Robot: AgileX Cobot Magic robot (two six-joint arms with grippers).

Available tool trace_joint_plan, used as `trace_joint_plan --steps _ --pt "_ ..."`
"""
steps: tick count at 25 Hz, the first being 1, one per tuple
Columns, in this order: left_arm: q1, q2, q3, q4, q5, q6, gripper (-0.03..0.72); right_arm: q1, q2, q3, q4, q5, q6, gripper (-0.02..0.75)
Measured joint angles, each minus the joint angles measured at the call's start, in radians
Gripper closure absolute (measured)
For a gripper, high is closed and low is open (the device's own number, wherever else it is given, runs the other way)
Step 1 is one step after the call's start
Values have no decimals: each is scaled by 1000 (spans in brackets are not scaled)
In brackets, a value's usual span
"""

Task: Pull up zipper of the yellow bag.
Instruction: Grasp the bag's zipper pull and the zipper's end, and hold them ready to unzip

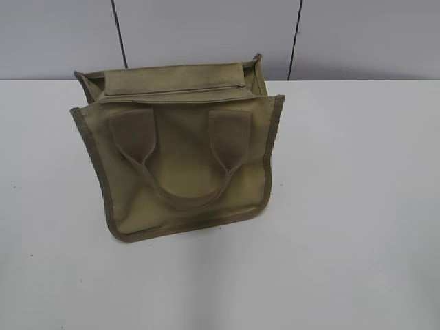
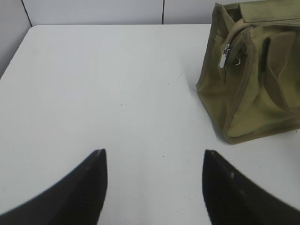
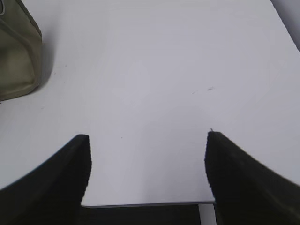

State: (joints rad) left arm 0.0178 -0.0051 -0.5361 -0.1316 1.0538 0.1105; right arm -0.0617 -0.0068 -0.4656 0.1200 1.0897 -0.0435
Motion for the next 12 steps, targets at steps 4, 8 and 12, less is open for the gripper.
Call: trace_joint_plan --steps 4,8,12 --pt "0 0 0 0 0 0 207 0 0 0 0 0 0 160" --pt "0 0 0 0 0 0 207 0 0 0 0 0 0 160" --pt "0 0 0 0 0 0 207 0 0 0 0 0 0 160"
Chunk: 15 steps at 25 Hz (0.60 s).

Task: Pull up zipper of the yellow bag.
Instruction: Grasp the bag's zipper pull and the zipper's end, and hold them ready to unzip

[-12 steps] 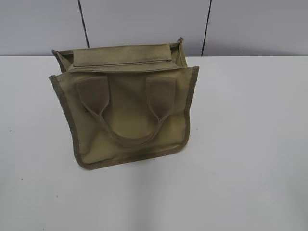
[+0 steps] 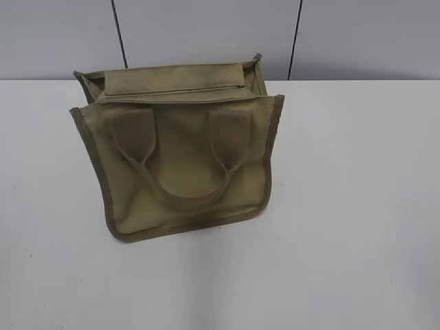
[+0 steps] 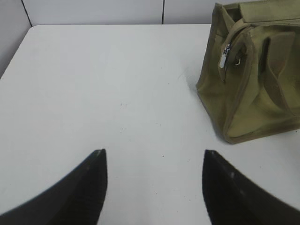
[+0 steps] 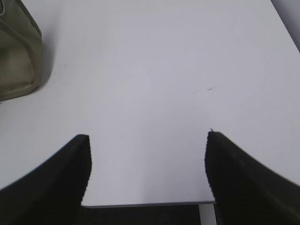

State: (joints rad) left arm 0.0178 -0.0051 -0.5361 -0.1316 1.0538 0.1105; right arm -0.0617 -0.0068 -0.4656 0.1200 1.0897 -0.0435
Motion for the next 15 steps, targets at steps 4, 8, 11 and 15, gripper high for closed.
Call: trace_joint_plan --steps 4,8,11,15 --pt "0 0 0 0 0 0 207 0 0 0 0 0 0 160" --pt "0 0 0 0 0 0 207 0 0 0 0 0 0 160" --pt "0 0 0 0 0 0 207 0 0 0 0 0 0 160" --pt "0 0 -2 -27 -6 0 207 0 0 0 0 -1 0 160"
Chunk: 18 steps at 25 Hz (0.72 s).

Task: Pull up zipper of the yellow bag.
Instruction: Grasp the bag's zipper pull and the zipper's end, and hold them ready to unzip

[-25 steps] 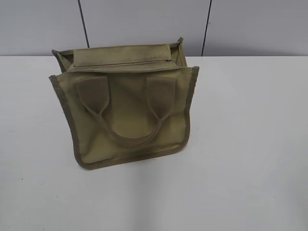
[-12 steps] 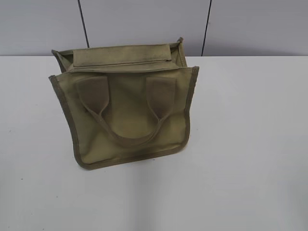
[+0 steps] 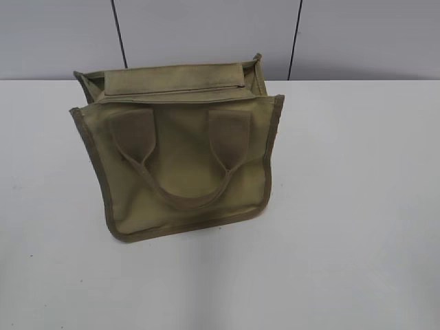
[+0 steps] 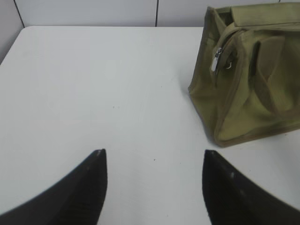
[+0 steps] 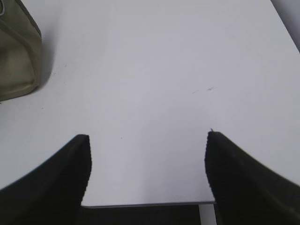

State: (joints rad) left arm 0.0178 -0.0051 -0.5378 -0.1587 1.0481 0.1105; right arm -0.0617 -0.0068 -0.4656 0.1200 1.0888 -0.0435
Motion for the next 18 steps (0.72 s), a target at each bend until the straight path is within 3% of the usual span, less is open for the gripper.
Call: trace_joint_plan --steps 3,10,18 --pt "0 0 -28 -18 -57 0 207 0 0 0 0 0 0 160" --pt "0 27 -5 -6 -445 0 207 0 0 0 0 0 0 160" --pt "0 345 113 2 -830 0 207 0 0 0 0 0 0 160"
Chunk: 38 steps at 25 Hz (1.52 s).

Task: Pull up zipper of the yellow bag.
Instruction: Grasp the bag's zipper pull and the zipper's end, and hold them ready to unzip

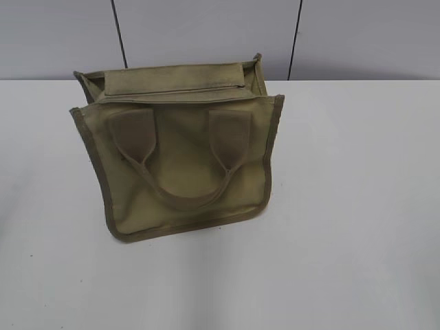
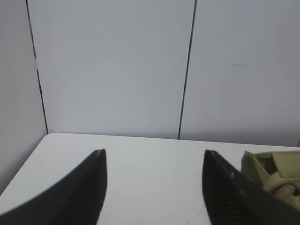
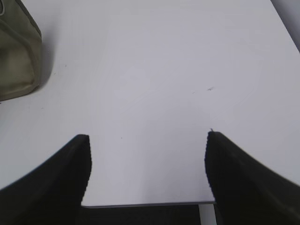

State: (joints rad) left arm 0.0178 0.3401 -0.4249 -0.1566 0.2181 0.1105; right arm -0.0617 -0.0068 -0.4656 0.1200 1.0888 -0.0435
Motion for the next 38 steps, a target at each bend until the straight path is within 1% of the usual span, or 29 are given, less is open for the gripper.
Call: trace_joint_plan --steps 3,6,8,11,12,15,17,19,22,24,27,30,32,38 --pt "1 160 2 17 -157 0 220 0 0 0 0 0 0 160" --pt "-6 326 3 29 -313 0 283 0 0 0 0 0 0 160" --pt "-30 444 3 51 -429 0 314 0 0 0 0 0 0 160" --pt "-78 613 5 115 -575 -19 330 0 0 0 0 0 0 160" --pt "-100 663 6 169 -621 -42 333 0 0 0 0 0 0 160" --pt "-131 820 8 318 -734 -146 344 0 0 0 0 0 0 160" --pt "-135 914 8 430 -793 -241 376 0 0 0 0 0 0 160" --pt "-135 1002 8 508 -859 -305 420 0 0 0 0 0 0 160" --pt "-135 1133 8 651 -990 -351 447 0 0 0 0 0 0 160" --pt "-135 1200 8 760 -1031 -371 445 0 0 0 0 0 0 160" --pt "-135 1293 8 878 -1066 -378 440 0 0 0 0 0 0 160" --pt "-131 1378 8 910 -1115 -371 438 0 0 0 0 0 0 160" --pt "-122 1440 2 911 -1193 -362 438 0 0 0 0 0 0 160" --pt "-109 1585 -73 906 -1329 -339 437 0 0 0 0 0 0 160"
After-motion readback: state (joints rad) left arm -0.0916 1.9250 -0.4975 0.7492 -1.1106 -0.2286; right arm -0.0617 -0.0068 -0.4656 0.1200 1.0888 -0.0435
